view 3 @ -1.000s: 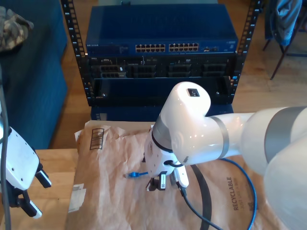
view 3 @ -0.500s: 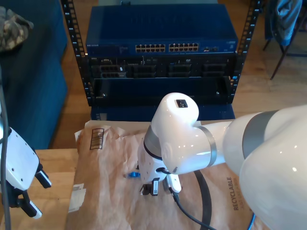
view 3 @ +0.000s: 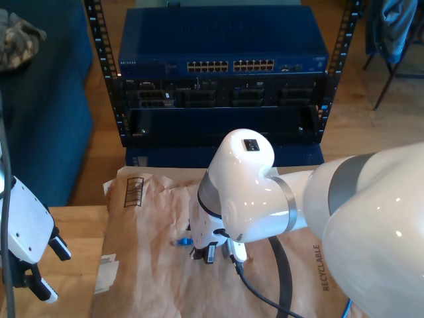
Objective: Grab the cable and plug it in
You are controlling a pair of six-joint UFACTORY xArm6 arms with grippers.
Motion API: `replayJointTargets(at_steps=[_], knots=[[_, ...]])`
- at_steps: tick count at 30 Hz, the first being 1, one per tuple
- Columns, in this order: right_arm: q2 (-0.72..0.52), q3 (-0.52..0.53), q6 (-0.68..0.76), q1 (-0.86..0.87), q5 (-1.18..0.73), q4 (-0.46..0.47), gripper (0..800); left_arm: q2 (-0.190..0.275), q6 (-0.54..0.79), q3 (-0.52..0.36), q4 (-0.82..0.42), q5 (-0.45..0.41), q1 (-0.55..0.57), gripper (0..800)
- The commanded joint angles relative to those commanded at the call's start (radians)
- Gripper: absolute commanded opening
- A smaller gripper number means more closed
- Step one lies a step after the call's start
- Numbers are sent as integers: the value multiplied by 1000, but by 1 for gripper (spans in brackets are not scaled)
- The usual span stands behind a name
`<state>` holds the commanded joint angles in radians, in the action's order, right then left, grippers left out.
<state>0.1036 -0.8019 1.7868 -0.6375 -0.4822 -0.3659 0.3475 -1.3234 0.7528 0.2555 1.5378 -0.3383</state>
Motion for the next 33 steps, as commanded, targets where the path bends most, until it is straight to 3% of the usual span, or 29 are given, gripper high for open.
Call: replayJointTargets(at_steps=[9,20,26,28,33], knots=[[21,2,0,2,23,0,444,0,0,0,0,-2,0,800],[20,5,0,5,28,2,354,0,0,0,0,0,0,800],[20,11,2,6,40,2,249,0,0,2,0,3,0,800],[17,17,2,5,77,0,164,0,0,2,0,5,0,800],[14,23,6,5,84,0,63,0,0,2,0,5,0,800]])
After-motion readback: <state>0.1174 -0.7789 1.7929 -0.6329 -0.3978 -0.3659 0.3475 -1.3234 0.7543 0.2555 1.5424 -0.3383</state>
